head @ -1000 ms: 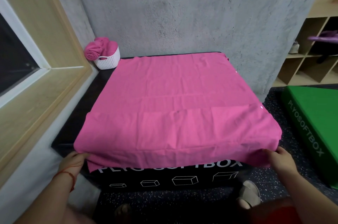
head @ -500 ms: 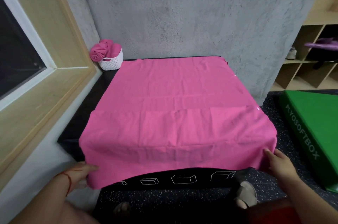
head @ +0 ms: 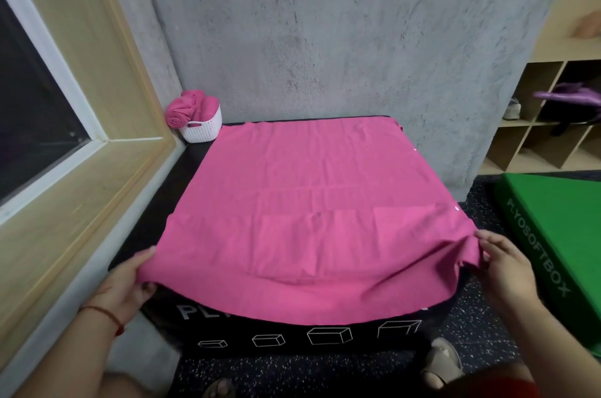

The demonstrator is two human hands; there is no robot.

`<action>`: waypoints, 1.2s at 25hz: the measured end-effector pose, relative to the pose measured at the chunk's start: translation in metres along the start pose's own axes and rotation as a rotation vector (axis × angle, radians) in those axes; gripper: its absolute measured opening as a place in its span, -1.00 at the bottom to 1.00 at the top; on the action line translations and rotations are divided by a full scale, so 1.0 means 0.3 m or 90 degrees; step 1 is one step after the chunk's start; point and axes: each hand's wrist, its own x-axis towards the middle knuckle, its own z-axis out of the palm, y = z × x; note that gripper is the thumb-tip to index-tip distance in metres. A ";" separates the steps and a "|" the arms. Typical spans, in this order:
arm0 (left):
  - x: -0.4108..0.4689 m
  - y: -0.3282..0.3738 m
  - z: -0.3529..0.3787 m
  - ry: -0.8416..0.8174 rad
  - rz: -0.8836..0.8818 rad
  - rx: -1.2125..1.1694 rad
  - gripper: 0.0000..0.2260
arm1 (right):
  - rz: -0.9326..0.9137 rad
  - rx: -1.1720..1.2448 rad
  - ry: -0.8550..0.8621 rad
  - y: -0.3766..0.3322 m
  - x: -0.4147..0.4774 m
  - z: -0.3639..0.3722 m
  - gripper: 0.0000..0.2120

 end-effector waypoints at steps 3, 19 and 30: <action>0.059 0.133 0.094 0.027 -0.002 -0.079 -0.94 | -0.007 0.084 -0.042 -0.165 0.079 0.109 -0.72; 0.972 0.700 0.698 0.074 0.075 -0.080 -0.85 | -0.051 0.043 -0.094 -0.487 0.983 0.816 -0.62; 1.142 0.479 0.892 -0.109 0.187 0.138 -0.54 | -0.160 -0.156 -0.222 -0.311 1.147 1.025 -0.16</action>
